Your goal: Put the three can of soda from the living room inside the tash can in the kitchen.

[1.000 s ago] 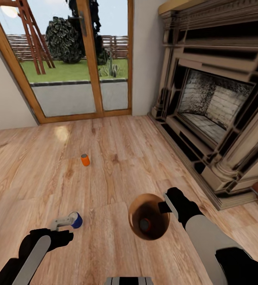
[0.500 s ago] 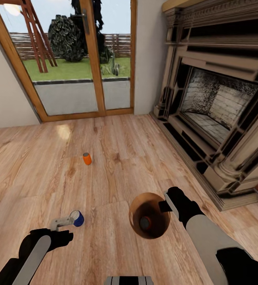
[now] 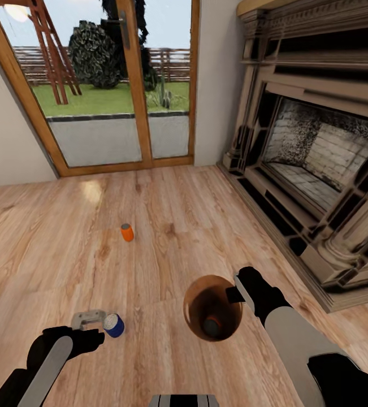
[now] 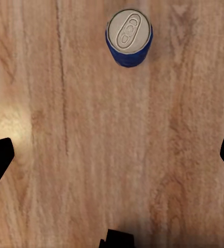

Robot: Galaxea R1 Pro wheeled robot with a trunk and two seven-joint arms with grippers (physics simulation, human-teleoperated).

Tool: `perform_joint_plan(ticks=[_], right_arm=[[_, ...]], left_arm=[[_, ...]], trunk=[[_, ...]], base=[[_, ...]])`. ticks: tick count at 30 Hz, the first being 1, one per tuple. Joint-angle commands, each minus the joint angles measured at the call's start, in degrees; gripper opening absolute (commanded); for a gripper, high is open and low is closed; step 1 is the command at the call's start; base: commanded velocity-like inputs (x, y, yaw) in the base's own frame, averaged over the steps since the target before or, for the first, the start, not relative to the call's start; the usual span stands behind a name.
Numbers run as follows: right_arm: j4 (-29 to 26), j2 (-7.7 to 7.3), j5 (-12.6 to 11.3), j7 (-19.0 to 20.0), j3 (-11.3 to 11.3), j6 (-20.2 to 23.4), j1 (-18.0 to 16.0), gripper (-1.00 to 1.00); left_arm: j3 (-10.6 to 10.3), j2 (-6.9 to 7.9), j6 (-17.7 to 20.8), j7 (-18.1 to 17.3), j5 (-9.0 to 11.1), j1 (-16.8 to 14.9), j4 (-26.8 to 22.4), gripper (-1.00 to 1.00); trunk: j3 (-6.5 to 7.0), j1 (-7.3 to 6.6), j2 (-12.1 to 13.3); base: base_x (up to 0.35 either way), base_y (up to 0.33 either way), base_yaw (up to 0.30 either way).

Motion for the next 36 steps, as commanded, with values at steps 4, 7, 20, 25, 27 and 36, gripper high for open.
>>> perform_joint_plan(ticks=[4, 7, 20, 25, 27, 36], right_arm=[[0.0, 0.04, -0.7, 0.2, 0.0, 0.0, 0.0, -1.0], [0.0, 0.02, -0.7, 0.2, -0.1, 0.0, 0.0, -1.0], [0.0, 0.09, -0.6, 0.2, 0.0, 0.0, 0.0, -1.0], [0.1, 0.11, -0.6, 0.2, 0.0, 0.0, 0.0, -1.0], [0.1, 0.1, -0.6, 0.2, 0.0, 0.0, 0.0, -1.0], [0.2, 0.03, -0.6, 0.2, 0.0, 0.0, 0.0, -1.0]], left_arm=[[0.0, -0.05, 0.0, 0.0, 0.1, 0.0, 0.0, 1.0], [0.0, -0.39, 0.0, 0.0, 0.0, -0.1, 0.1, 1.0], [0.0, -1.02, 0.0, 0.2, -0.1, -0.1, 0.2, 1.0], [0.1, -1.12, 0.0, 0.2, -0.1, -0.1, 0.2, 1.0], [0.1, -1.13, 0.0, 0.2, -0.1, -0.1, 0.3, 1.0], [0.2, -1.14, 0.0, 0.1, 0.0, -0.1, 0.3, 1.0]], trunk=[[0.01, 0.0, 0.0], [0.01, 0.0, 0.0], [0.01, 0.0, 0.0], [0.01, 0.0, 0.0], [0.01, 0.0, 0.0], [0.01, 0.0, 0.0]], base=[[0.283, 0.142, 0.0], [0.292, 0.122, 0.0], [0.159, -0.068, 0.0], [0.155, -0.112, 0.0], [0.039, -0.027, 0.0], [0.118, 0.026, 0.0]])
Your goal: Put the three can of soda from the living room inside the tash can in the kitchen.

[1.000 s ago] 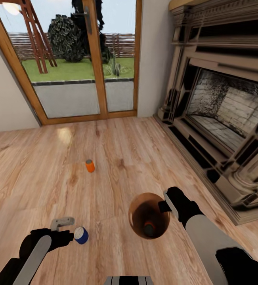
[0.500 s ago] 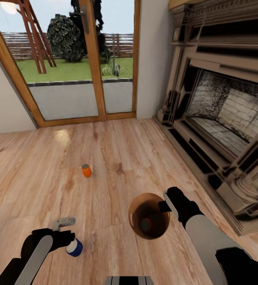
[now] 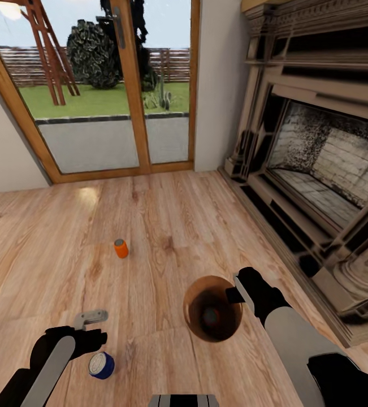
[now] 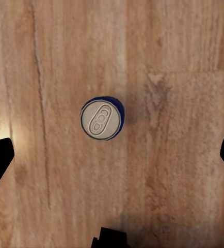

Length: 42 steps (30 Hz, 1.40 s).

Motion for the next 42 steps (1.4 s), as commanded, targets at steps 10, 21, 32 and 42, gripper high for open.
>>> perform_joint_plan(ticks=[10, 21, 32, 42], right_arm=[[0.0, -0.01, -0.6, 0.2, -0.1, 0.0, 0.0, -1.0], [0.0, -0.01, -0.6, 0.2, -0.1, 0.0, 0.0, -1.0], [0.0, -0.01, -0.6, 0.2, -0.1, 0.0, 0.0, -1.0], [-0.1, -0.08, -1.0, 0.7, -0.4, 0.3, -0.1, -1.0]], left_arm=[[0.0, 0.0, 0.0, 0.0, 0.3, 0.0, 0.0, 1.0], [-0.1, 0.0, 0.0, 0.0, 0.3, 0.0, 0.0, 1.0], [0.0, 0.0, 0.0, 0.0, 0.4, 0.0, 0.0, 1.0], [0.0, -0.62, 0.0, 0.1, 0.2, 0.0, 0.0, 1.0]], trunk=[[0.01, -0.01, 0.0], [0.01, -0.01, 0.0], [0.01, -0.01, 0.0], [0.01, -0.01, 0.0]], base=[[0.037, 0.006, 0.0], [0.052, 0.078, 0.0], [0.017, 0.027, 0.0], [0.0, 0.0, 0.0]])
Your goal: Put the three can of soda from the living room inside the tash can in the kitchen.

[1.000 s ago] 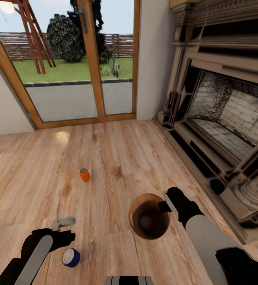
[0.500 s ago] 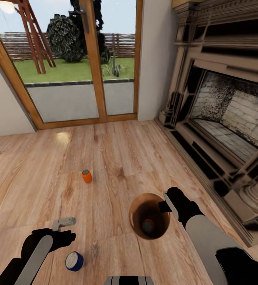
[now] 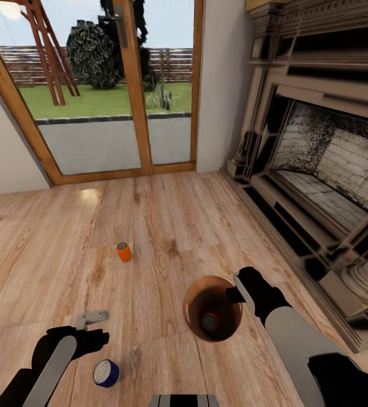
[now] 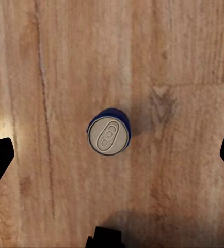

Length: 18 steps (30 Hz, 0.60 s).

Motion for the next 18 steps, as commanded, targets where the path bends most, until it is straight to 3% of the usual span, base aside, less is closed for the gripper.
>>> perform_joint_plan(ticks=[1, 4, 8, 12, 18], right_arm=[[0.0, -0.01, -0.9, 0.3, -0.1, 0.1, 0.0, -1.0], [-0.1, -0.25, -1.2, 0.5, -0.4, 1.1, 0.0, -1.0], [-0.6, -0.4, -1.3, 0.6, -0.5, 6.5, -0.2, -1.0], [-0.9, -0.5, -1.3, 0.6, -0.6, 8.3, -0.9, -1.0], [-0.6, -1.26, -1.4, 0.7, -1.4, 8.3, -6.5, -1.0]], left_arm=[[0.0, -0.33, 0.0, 0.0, -0.1, 0.0, 0.0, 1.0], [-0.1, -1.61, 0.0, 0.1, -0.5, 0.0, 0.5, 1.0], [-0.1, -2.12, 0.0, 0.1, -0.7, -0.1, 1.8, 1.0], [-0.2, -2.23, 0.0, 0.1, -0.7, -0.1, 2.2, 1.0], [-0.1, -2.28, 0.0, 0.1, -0.7, -0.1, 2.5, 1.0]], trunk=[[0.01, -0.01, 0.0], [0.01, -0.01, 0.0], [0.01, -0.01, 0.0], [0.01, -0.01, 0.0], [0.01, -0.01, 0.0]], base=[[0.0, 0.0, 0.0], [0.0, 0.0, 0.0], [0.0, 0.0, 0.0], [0.0, 0.0, 0.0], [0.0, 0.0, 0.0]])
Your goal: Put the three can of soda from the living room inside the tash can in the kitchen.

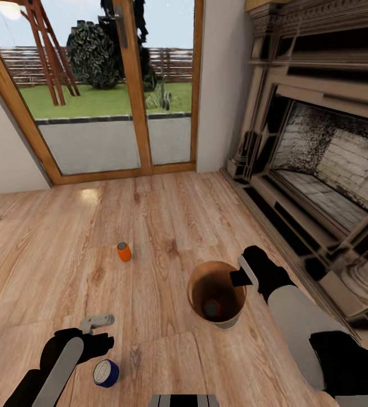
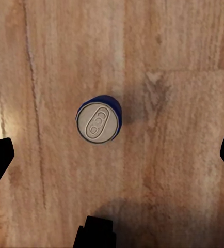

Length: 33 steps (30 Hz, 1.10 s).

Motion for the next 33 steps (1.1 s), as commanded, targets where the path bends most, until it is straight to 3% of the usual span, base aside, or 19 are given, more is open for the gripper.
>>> perform_joint_plan(ticks=[1, 7, 15, 23, 30, 33], right_arm=[[0.2, -0.14, -0.7, 0.2, -0.5, 0.0, -0.7, -1.0], [0.8, -0.8, -0.6, 0.2, -3.5, 0.0, -5.7, -1.0], [6.5, -0.89, -0.7, 0.2, -4.0, 0.0, -10.5, -1.0], [7.9, -0.94, -0.7, 0.2, -4.0, 0.0, -11.3, -1.0], [8.1, -0.99, -0.6, 0.2, -4.0, 0.0, -11.4, -1.0], [8.2, -1.26, -0.6, 0.2, -4.0, 0.0, -11.4, -1.0]], left_arm=[[0.0, 0.0, 0.0, 0.0, 0.0, 0.0, 0.0, 1.0], [0.0, 0.0, 0.0, 0.0, 0.0, 0.1, 0.0, 1.0], [0.0, 0.0, 0.0, -0.1, -0.1, 0.1, 0.0, 1.0], [0.3, 0.05, -1.4, -0.2, 0.0, 0.1, 0.1, 1.0], [0.4, 0.08, -2.7, -0.3, 0.1, 0.2, 2.7, 1.0], [0.4, 0.08, -2.8, -0.2, 0.0, 0.2, 3.5, 1.0]], trunk=[[-0.01, 0.0, 0.0], [-0.01, 0.0, 0.0], [-0.01, 0.0, 0.0], [-0.01, 0.0, 0.0], [-1.26, 1.54, -2.8], [-1.93, 1.62, -2.8]], base=[[0.0, 0.0, 0.0], [0.0, 0.0, 0.0], [0.0, 0.0, 0.0], [0.0, 0.0, 0.0], [0.0, 0.0, 0.0], [0.0, 0.0, 0.0]])
